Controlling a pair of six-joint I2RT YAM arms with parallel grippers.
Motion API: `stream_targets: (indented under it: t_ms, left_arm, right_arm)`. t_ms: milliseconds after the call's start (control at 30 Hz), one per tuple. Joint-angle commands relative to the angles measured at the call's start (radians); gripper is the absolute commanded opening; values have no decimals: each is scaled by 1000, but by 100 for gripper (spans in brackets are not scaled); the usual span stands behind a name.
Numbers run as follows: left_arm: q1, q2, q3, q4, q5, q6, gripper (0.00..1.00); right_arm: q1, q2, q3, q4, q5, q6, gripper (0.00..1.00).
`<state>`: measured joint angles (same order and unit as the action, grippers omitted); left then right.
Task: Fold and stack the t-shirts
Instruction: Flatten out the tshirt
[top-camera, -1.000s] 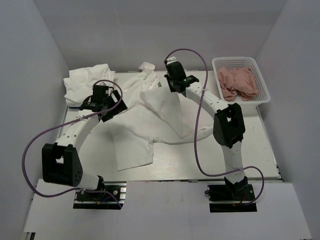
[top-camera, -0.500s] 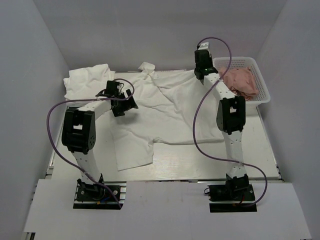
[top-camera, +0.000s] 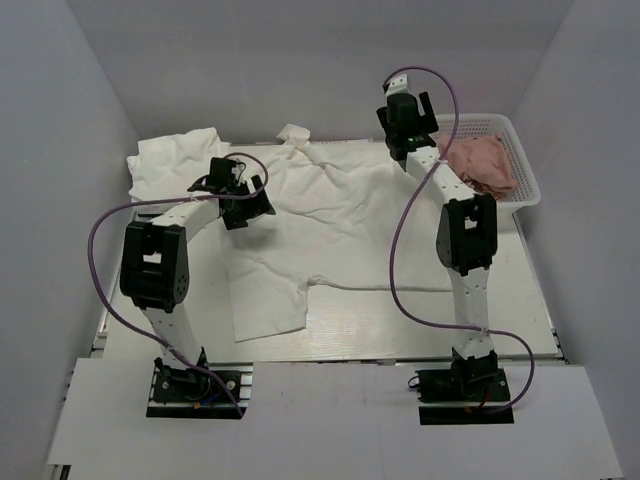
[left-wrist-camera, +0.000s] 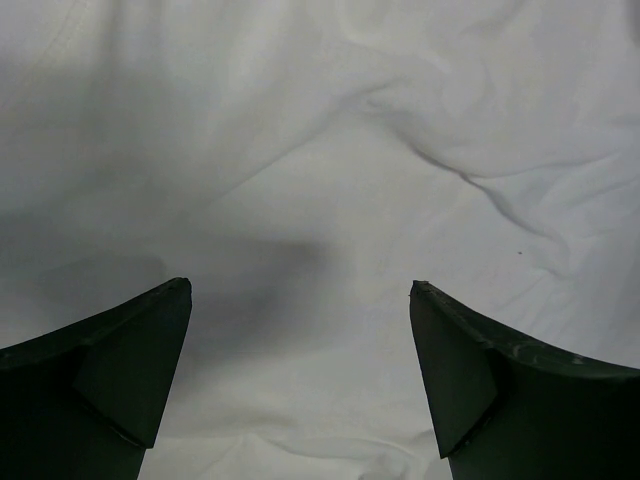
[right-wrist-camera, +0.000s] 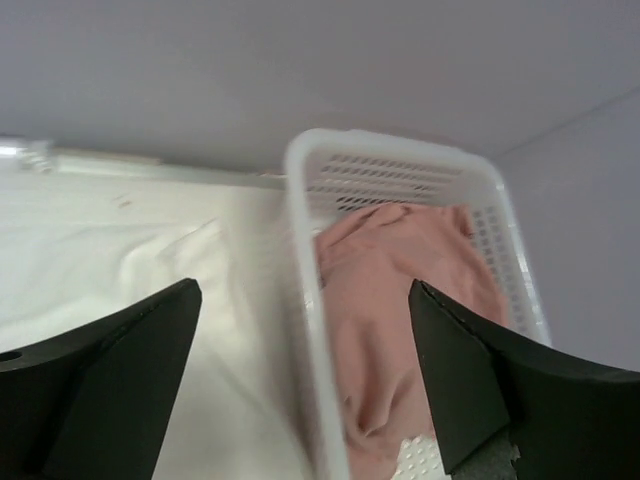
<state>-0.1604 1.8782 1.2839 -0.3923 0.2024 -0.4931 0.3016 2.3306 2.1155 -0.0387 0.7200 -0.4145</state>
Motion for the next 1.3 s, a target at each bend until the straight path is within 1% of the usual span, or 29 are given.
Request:
stream_targets:
  t_ms: [0, 33, 67, 100, 133, 167, 200, 233, 267, 300, 333, 367, 400, 433, 467, 533, 600, 667, 733, 767, 833, 933, 1000, 1100, 1133, 1200, 1233, 1267]
  left_arm:
    - [-4, -146, 23, -22, -6, 21, 100]
    - [-4, -195, 5, -34, -6, 21, 100]
    - [-4, -221, -7, -63, -29, 21, 100]
    - [-4, -247, -41, -80, -40, 10, 100]
    - [-4, -272, -58, -100, -50, -5, 100]
    - [-4, -321, -78, -137, -60, -5, 100]
    - [-4, -344, -125, -154, -60, -16, 100]
    - [-4, -367, -148, -170, -60, -30, 100]
    - [-4, -417, -206, -203, -60, -39, 100]
    - [-4, -448, -239, -217, -60, -48, 100]
    - [-4, -476, -271, -230, -60, -74, 100]
    - [-4, -507, -306, -241, -69, -87, 100]
    - [-4, -536, -370, -255, -69, -97, 100]
    - [-4, -589, -400, -255, -69, -108, 100]
    - [-4, -611, -425, -275, -69, -134, 100]
    - [-4, -645, -484, -321, -29, -146, 100]
    - [-4, -694, -543, -356, -2, -179, 100]
    - [-4, -724, -595, -402, -1, -211, 100]
    - [-4, -761, -616, -443, -14, -222, 100]
    - [-13, -761, -635, -460, -14, -252, 100]
    - [-13, -761, -647, -486, 5, -252, 100]
    - [-13, -751, -656, -545, 5, -265, 100]
    - [-13, -751, -656, -545, 14, -265, 100]
    - [-13, -751, -669, -572, 40, -265, 100]
    - [-13, -751, -692, -586, 40, -281, 100]
    - [-13, -796, -734, -586, 49, -310, 100]
    - [-22, -806, -776, -557, 63, -321, 100]
    - [-22, -806, -794, -539, 99, -321, 100]
  right_arm:
    - [36, -189, -64, -125, -183, 140, 90]
    - [37, -270, -89, -153, -212, 220, 90]
    - [45, -295, -118, -173, -243, 247, 90]
    - [45, -325, -215, -193, -258, 275, 90]
    - [44, -411, -251, -199, -283, 380, 90]
    - [18, -442, -329, -213, -313, 408, 90]
    - [36, -470, -371, -237, -332, 504, 90]
    - [37, -555, -455, -242, -365, 566, 90]
    - [44, -586, -560, -250, -372, 586, 90]
    - [47, -612, -616, -248, -390, 615, 90]
    - [45, -675, -772, -242, -430, 635, 90]
    - [42, -726, -823, -227, -470, 682, 90]
    - [37, -773, -868, -208, -490, 691, 90]
    - [37, -789, -908, -205, -501, 698, 90]
    - [40, -828, -1004, -213, -492, 735, 90]
    - [44, -841, -1064, -257, -496, 770, 90]
    - [42, -872, -1146, -297, -504, 841, 90]
    - [39, -914, -1205, -303, -496, 890, 90]
    - [36, -948, -1249, -319, -467, 916, 90]
    - [34, -956, -1273, -340, -447, 924, 90]
    - [28, -999, -1289, -354, -452, 931, 90]
    - [8, -1039, -1313, -426, -395, 964, 90]
    - [1, -1065, -1336, -425, -384, 965, 90]
    - [-21, -1065, -1335, -478, -384, 994, 90]
    - [-30, -1065, -1336, -530, -375, 1014, 90]
    - [-47, -1089, -1364, -544, -351, 1030, 90]
    - [-59, -1108, -1373, -550, -347, 1042, 90]
    - [-73, -1114, -1382, -555, -341, 1046, 90]
